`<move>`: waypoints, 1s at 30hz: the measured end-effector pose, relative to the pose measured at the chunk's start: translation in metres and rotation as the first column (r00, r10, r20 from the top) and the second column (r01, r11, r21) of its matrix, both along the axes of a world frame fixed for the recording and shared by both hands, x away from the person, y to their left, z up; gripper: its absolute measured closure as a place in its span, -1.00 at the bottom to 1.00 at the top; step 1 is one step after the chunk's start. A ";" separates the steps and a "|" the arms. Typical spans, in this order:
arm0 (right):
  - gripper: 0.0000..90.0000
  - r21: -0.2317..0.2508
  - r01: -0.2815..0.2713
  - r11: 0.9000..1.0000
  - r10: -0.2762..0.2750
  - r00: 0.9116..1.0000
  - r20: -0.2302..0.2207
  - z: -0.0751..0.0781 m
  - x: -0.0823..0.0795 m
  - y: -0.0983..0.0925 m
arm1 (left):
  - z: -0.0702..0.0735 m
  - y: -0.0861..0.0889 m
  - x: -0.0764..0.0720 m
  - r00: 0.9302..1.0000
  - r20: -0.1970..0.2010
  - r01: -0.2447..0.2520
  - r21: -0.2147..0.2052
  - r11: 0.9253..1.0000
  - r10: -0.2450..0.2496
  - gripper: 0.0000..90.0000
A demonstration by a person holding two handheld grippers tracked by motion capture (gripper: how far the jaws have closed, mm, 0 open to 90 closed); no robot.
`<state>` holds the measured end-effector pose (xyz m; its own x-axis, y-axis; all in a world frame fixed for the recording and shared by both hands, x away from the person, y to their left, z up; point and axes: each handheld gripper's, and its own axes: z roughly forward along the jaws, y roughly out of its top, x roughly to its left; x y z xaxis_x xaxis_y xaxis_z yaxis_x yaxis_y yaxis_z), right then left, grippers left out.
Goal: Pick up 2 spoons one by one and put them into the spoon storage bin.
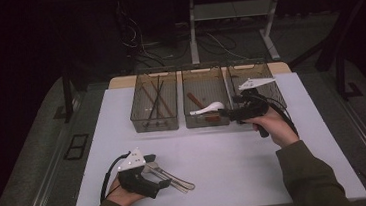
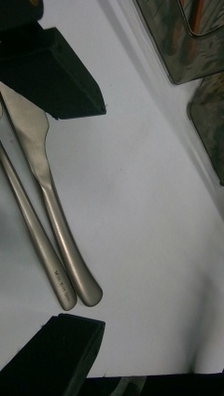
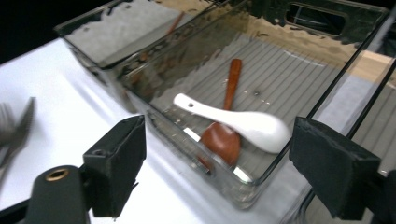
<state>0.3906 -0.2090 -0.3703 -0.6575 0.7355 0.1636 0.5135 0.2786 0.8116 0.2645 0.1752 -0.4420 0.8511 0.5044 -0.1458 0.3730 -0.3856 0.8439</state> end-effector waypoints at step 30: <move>-0.63 -0.022 0.012 1.000 -0.011 0.999 0.044 -0.049 -0.093 -0.066 | 0.002 0.004 -0.001 0.999 -0.036 -0.020 0.015 1.000 0.020 -0.74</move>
<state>0.2973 -0.2746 -0.4193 -0.6553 0.7461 0.1180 0.4806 0.2914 0.8271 0.2638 0.1791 -0.4405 0.8351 0.5236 -0.1687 0.4111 -0.3902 0.8239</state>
